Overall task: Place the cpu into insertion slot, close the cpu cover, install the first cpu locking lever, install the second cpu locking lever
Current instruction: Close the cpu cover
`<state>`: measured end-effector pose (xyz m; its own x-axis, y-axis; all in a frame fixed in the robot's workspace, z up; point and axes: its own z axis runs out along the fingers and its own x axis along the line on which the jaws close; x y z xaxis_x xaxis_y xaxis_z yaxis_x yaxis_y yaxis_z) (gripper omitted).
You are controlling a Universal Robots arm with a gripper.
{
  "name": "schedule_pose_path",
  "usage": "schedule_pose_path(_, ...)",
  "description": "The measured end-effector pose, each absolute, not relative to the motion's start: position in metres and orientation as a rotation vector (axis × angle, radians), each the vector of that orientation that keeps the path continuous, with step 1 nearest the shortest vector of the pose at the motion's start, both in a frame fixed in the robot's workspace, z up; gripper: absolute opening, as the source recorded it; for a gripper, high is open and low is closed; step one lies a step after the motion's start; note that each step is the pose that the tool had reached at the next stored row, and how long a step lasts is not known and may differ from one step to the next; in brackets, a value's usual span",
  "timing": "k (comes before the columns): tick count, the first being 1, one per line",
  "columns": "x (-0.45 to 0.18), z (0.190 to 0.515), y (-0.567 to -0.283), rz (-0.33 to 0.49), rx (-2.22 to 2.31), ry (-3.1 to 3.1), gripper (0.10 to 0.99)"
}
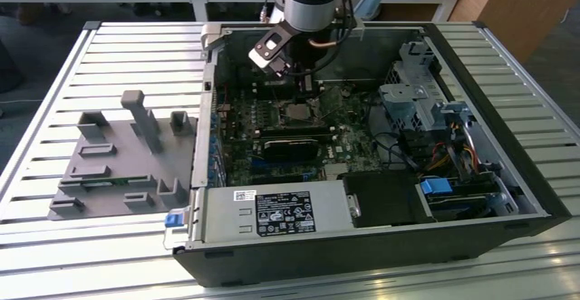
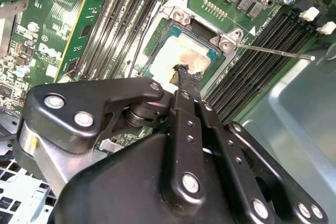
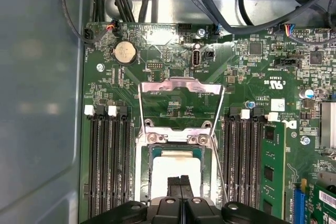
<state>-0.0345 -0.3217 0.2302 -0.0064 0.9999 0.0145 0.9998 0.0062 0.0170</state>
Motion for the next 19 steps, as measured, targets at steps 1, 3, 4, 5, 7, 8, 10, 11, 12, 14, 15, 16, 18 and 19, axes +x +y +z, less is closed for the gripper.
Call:
schedule_pose_path(1,-0.034,0.231,-0.322,0.035,2.213,2.227,0.106)
schedule_pose_path(3,-0.034,0.232,-0.322,0.035,2.213,2.227,0.106)
schedule_pose_path(4,-0.034,0.233,-0.322,0.035,2.213,2.227,0.106)
schedule_pose_path(5,-0.034,0.234,-0.322,0.035,2.213,2.227,0.106)
schedule_pose_path(7,-0.034,0.237,-0.322,0.035,2.213,2.227,0.106)
schedule_pose_path(8,-0.034,0.238,-0.322,0.035,2.213,2.227,0.106)
schedule_pose_path(10,-0.034,0.239,-0.322,0.035,2.213,2.227,0.106)
schedule_pose_path(11,-0.035,0.240,-0.322,0.035,2.213,2.227,0.106)
schedule_pose_path(12,-0.035,0.242,-0.322,0.035,2.213,2.227,0.106)
schedule_pose_path(14,-0.035,0.245,-0.322,0.035,2.213,2.227,0.106)
schedule_pose_path(15,-0.035,0.248,-0.322,0.035,2.213,2.227,0.106)
schedule_pose_path(16,-0.035,0.250,-0.322,0.035,2.213,2.227,0.106)
schedule_pose_path(18,-0.035,0.253,-0.322,0.035,2.213,2.227,0.106)
schedule_pose_path(19,-0.035,0.255,-0.322,0.035,2.213,2.227,0.106)
